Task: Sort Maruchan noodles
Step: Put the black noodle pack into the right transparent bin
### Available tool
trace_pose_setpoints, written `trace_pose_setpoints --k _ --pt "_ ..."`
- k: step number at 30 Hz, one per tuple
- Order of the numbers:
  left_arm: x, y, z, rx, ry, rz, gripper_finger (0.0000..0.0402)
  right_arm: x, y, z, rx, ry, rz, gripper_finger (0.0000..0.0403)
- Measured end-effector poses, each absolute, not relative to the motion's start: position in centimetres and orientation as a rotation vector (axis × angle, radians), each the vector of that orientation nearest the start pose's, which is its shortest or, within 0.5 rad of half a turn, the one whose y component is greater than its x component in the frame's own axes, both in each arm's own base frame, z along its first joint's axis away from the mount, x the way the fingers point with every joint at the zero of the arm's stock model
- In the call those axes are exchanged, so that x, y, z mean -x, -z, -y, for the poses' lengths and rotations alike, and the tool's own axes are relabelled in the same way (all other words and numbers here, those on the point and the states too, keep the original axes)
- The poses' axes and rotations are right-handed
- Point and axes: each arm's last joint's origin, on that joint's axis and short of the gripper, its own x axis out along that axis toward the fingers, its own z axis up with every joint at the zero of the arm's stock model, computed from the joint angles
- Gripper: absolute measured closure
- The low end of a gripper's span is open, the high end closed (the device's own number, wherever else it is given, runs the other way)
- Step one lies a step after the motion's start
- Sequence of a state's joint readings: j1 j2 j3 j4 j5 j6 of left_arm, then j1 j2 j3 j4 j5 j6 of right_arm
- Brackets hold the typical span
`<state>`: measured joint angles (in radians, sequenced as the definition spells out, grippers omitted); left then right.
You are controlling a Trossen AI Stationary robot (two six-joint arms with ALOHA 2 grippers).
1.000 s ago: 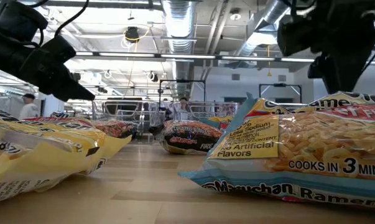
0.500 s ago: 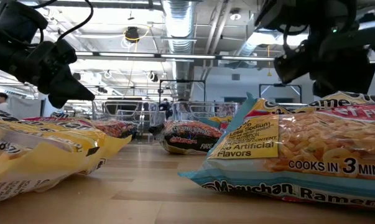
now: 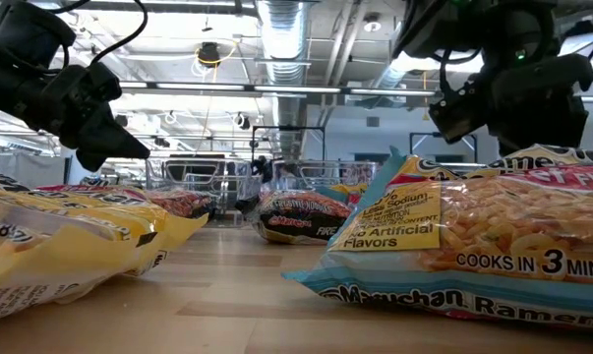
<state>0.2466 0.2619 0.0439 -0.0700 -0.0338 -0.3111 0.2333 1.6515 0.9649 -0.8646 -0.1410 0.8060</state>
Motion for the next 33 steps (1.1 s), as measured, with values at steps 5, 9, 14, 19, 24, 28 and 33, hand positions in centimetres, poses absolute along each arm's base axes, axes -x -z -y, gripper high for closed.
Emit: trace_pose_setpoints --k 5,9,14,19,24,28,33 --pt "-10.6 -15.0 -2.8 0.337 -0.326 -0.241 0.0401 -26.3 -16.2 -6.7 -0.572 0.349 -1.567 0.0317" --pt "-10.6 -15.0 -2.8 0.359 -0.324 -0.239 0.0402 -26.3 -16.2 -6.7 -0.588 0.339 -1.577 0.034" --pt "-10.6 -15.0 -2.8 0.4 -0.331 -0.231 0.0402 -26.9 -16.9 -6.9 -0.587 0.308 -1.575 0.0374" --pt "-10.6 -15.0 -2.8 0.4 -0.332 -0.232 0.0401 -27.8 -18.4 -7.2 -0.546 0.255 -1.553 0.0397" --pt "-10.6 -15.0 -2.8 0.4 -0.334 -0.231 0.0402 -28.3 -19.5 -7.4 -0.548 0.243 -1.535 0.0399" --pt "-10.6 -15.0 -2.8 0.394 -0.333 -0.232 0.0401 -28.4 -20.2 -7.7 -0.538 0.237 -1.543 0.04" --pt "-10.6 -15.0 -2.8 0.376 -0.331 -0.235 0.0401 -28.4 -21.6 -8.1 -0.524 0.237 -1.563 0.04"
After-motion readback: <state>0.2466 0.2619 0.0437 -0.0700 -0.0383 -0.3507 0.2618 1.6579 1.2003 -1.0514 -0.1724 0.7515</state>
